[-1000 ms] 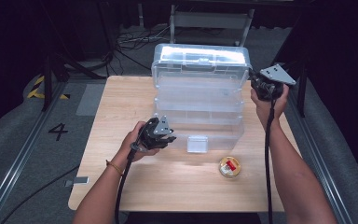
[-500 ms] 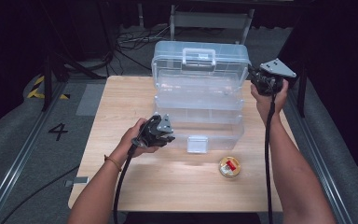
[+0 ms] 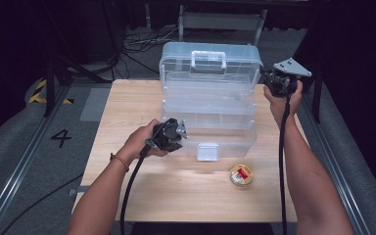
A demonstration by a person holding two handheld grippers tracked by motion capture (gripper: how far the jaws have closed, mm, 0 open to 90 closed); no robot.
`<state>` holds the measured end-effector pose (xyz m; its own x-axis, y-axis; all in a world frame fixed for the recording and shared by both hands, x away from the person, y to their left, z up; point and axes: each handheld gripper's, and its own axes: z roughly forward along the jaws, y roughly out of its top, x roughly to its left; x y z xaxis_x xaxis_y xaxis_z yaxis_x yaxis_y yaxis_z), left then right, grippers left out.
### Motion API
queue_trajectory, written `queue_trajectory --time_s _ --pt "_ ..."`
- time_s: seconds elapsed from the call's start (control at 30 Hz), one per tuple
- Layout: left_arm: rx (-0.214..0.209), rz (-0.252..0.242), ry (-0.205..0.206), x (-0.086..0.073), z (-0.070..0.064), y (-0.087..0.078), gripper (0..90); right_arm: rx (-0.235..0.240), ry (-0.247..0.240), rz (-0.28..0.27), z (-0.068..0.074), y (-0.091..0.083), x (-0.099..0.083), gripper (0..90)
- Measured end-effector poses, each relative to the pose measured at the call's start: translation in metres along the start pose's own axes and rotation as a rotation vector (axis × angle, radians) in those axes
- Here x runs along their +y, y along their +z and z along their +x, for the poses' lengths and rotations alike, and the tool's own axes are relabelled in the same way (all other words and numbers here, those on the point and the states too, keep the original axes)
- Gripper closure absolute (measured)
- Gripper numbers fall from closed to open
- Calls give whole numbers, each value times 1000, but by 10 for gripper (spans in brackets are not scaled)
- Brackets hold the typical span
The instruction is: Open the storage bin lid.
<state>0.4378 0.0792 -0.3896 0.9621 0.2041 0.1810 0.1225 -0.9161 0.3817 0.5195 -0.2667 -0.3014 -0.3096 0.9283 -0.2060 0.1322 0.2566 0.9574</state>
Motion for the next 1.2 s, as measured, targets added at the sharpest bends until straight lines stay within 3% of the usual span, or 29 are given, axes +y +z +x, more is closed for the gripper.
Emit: queue_trajectory --time_s 0.3,0.67,1.0,1.2 --pt "-64 39 19 4 8 1 822 6 19 8 -3 7 2 862" --pt "-66 65 56 7 9 1 828 -20 79 20 -2 17 6 863" --pt "-68 55 49 5 9 2 828 -26 95 37 -7 35 9 859" --pt "-76 35 18 2 9 2 824 -27 127 45 -11 51 9 857"
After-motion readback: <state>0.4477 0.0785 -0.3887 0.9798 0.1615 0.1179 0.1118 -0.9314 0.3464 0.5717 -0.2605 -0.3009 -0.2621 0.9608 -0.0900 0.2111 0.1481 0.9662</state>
